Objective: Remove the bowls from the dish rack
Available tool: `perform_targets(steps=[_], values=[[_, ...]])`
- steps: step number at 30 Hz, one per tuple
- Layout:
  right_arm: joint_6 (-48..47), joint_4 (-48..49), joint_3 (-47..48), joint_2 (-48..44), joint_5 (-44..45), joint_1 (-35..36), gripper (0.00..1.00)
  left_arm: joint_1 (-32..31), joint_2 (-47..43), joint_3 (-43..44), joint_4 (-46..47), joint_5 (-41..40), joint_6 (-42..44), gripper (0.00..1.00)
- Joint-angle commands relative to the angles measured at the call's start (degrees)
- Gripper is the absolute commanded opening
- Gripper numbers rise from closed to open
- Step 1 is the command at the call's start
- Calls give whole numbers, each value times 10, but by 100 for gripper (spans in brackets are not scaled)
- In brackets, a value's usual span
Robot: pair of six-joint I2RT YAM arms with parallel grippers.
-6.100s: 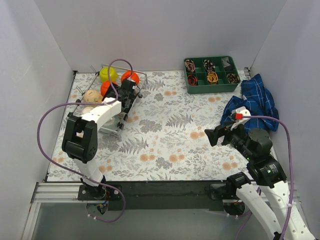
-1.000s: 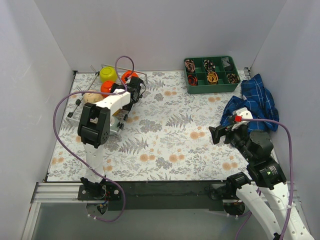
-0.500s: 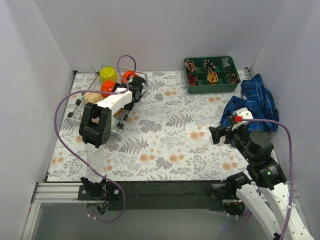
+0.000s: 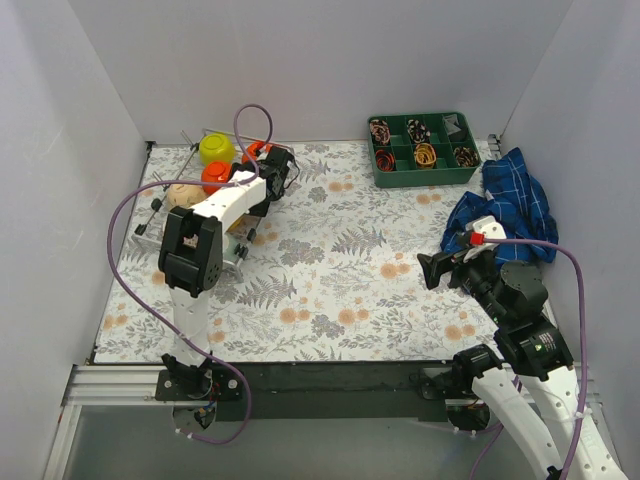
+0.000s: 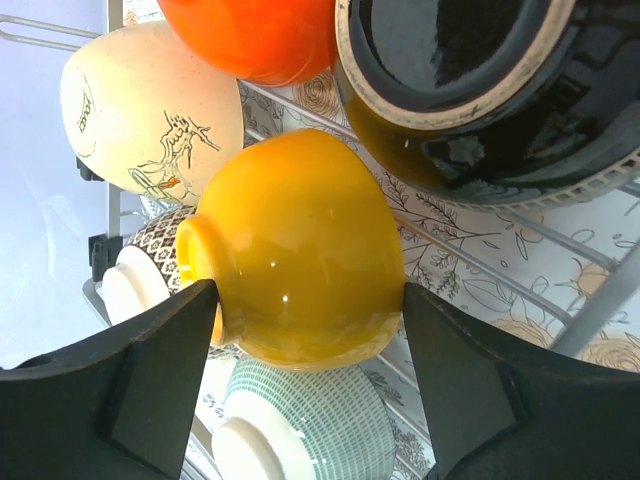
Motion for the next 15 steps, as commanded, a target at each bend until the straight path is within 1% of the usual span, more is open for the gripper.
perform_targets(steps=[1,3,4,7,10,11,15], values=[[-7,25,16,-1,-32,2,99,-2,-58,29,-15,14,-18,21],[-9,27,16,5,-51,2,98,-2,-64,34,-21,16,-21,18],[-9,30,16,8,-59,2,99,-2,-65,35,-23,16,-21,15],[-13,36,15,24,-95,1,99,-2,-72,41,-27,15,-21,13],[-16,38,19,53,-136,2,99,-2,-80,52,-34,13,-21,9],[-16,39,24,70,-144,1,99,-2,-82,55,-40,13,-23,6],[6,53,32,106,-164,2,99,-2,-96,78,-54,20,-36,3]])
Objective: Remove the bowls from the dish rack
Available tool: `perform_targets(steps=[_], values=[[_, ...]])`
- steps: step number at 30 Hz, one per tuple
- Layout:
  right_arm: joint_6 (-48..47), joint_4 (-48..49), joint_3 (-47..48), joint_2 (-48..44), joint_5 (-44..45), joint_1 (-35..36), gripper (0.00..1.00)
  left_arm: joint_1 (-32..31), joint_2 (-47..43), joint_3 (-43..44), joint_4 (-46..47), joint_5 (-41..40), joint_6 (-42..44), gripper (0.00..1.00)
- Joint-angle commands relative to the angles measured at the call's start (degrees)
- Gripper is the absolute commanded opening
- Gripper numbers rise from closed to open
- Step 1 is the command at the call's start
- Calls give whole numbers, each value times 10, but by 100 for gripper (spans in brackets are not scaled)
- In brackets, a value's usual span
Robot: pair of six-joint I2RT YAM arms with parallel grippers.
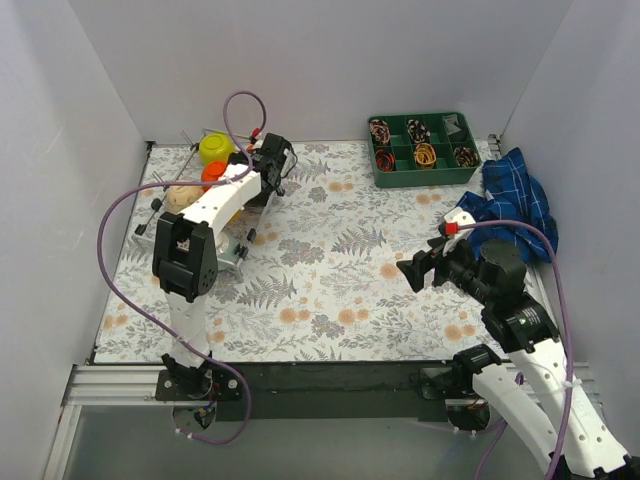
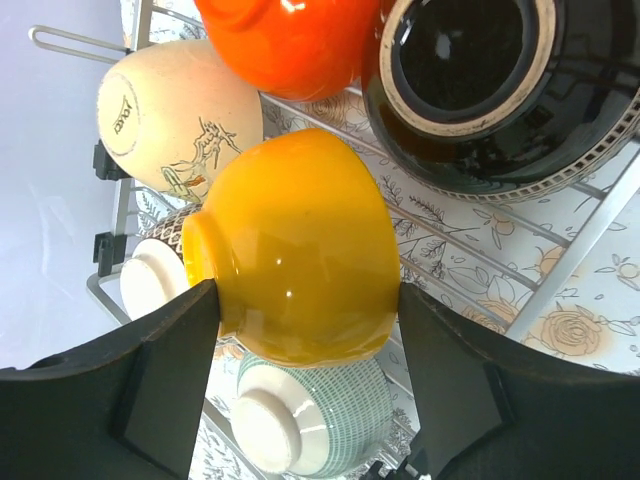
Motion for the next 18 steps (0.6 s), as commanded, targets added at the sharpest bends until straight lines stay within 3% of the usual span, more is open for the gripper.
perform_targets(steps=[1,11,18], values=[[15,41,33,35,-49,2,98,-1,-69,41,-16,1,-20,3],[60,68,66,126,-128,2,98,-2,-171,62,-23,170,-140,3],[114,86,109,199,-158,2,98,-3,-278,-30,94,420,-229,3]])
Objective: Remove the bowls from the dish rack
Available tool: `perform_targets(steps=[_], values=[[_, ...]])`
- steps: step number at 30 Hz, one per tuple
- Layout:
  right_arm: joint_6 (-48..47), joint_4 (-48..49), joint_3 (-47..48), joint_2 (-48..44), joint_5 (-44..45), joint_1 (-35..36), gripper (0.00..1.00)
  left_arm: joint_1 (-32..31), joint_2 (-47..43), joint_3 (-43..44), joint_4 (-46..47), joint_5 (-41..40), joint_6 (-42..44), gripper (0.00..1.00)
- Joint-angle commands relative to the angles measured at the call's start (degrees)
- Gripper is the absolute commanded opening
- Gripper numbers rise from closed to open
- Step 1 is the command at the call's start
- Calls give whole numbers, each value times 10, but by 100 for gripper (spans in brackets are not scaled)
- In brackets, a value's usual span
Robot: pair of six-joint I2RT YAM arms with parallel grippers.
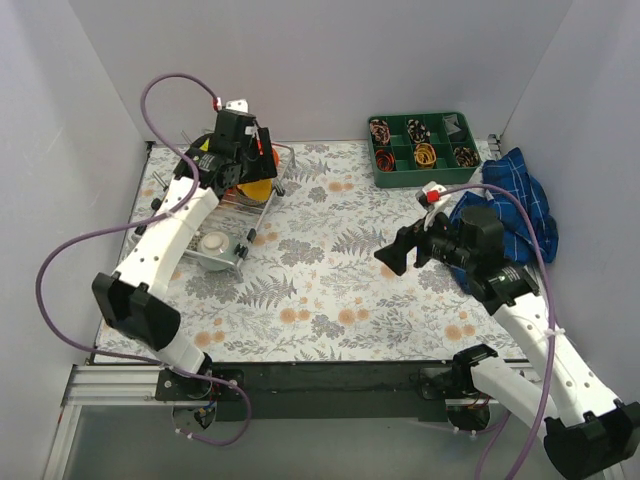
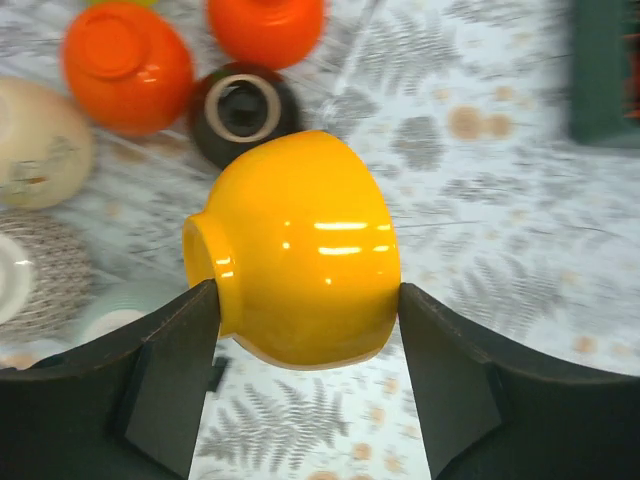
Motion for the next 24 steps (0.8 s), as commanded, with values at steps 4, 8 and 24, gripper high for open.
perform_targets(steps=[4,8,24], values=[[98,41,73,90,-11,2,98,-2,-130,-158,212,300,-130,2],[123,64,88,124,18,2,98,-7,-159,-241,314,389,-211,2],[278,238,59,244,11,2,85,-31,-206,-470,628,528,-368,2]])
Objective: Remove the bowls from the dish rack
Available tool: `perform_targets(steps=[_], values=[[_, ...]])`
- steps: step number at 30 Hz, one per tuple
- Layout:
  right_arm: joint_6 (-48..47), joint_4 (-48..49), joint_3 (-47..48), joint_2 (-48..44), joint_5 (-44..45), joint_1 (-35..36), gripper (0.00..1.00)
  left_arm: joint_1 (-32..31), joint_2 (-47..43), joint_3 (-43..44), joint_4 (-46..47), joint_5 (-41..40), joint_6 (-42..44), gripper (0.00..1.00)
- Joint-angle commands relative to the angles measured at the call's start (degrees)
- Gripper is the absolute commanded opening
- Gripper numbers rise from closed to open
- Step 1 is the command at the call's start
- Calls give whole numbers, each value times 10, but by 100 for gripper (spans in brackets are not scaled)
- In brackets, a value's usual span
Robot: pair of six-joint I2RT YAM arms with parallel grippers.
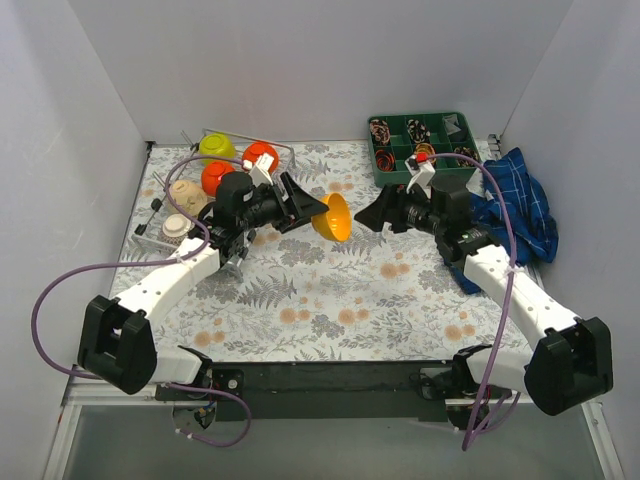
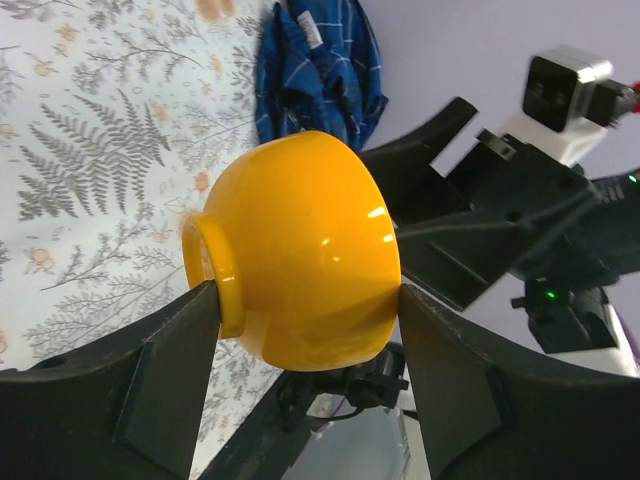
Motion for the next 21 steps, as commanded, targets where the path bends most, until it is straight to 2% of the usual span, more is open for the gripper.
perform_targets(steps=[1,7,10,13,14,15,16,17,18,19,21], values=[[43,81,-3,27,-16,2,84,-12,-30,-26,134,46,-51,2],[49,104,2,65,-48,3,71,-31,-23,-52,188,52,-70,1],[56,116,-4,77,-67,2,58,-40,-19,-63,213,53,-81,1],[59,125,-12,82,-79,2,38,-43,-14,-70,230,53,-88,1],[54,124,-14,81,-79,2,25,-44,-12,-71,227,50,-88,1],[48,124,-18,75,-75,2,17,-44,-14,-71,214,45,-81,3],[43,122,-20,70,-61,1,10,-44,-15,-71,206,39,-72,7],[36,107,-21,65,-53,0,2,-44,-18,-68,195,22,-63,14],[17,97,-20,55,-44,-2,1,-44,-25,-65,163,12,-37,23],[7,82,-18,51,-30,-5,1,-44,-29,-60,144,1,-21,39],[-37,30,-9,44,-10,-9,1,-44,-41,-43,82,-43,15,51]])
